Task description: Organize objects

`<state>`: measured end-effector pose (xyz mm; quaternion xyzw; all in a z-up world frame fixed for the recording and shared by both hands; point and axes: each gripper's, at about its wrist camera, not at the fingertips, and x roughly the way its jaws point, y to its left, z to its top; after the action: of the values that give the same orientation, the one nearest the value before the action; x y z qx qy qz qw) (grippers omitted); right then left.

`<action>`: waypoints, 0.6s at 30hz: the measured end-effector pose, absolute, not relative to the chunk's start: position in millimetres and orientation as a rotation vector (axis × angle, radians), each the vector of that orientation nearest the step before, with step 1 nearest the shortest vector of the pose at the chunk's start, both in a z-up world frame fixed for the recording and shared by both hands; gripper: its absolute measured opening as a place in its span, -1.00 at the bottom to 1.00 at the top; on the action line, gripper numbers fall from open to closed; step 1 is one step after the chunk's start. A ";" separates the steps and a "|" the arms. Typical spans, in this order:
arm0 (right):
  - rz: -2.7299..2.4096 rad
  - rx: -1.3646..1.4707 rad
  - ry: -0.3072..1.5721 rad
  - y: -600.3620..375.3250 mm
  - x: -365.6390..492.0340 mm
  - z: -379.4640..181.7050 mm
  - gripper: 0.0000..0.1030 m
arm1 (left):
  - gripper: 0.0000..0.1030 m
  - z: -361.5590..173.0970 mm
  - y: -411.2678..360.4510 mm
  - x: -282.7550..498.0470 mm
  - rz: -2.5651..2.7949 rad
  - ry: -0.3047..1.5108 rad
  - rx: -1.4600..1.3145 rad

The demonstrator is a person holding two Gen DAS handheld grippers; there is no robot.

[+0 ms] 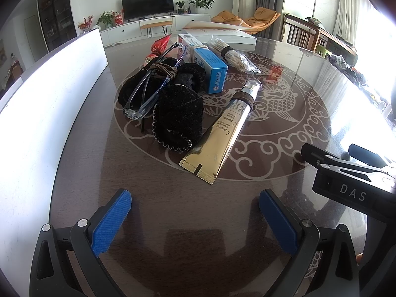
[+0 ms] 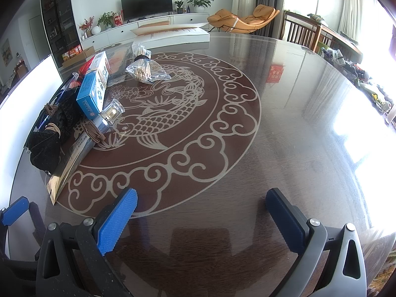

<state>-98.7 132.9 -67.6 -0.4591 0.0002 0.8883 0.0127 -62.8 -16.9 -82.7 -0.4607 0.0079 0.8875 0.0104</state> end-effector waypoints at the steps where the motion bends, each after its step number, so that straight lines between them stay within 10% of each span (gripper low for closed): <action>1: 2.768 -1.431 0.001 133.0 -98.6 -67.6 1.00 | 1.00 -82.8 -16.9 -62.8 2.770 0.025 -1.438; 18: 2.804 -1.447 -0.028 135.8 -87.9 -68.0 1.00 | 1.00 -60.7 -32.7 -66.6 2.789 -0.007 -1.376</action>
<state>-87.9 135.8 -68.0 -0.4587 -0.0090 0.8885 -0.0069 -66.6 -32.7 -60.7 -0.4423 -0.0023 0.8967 0.0158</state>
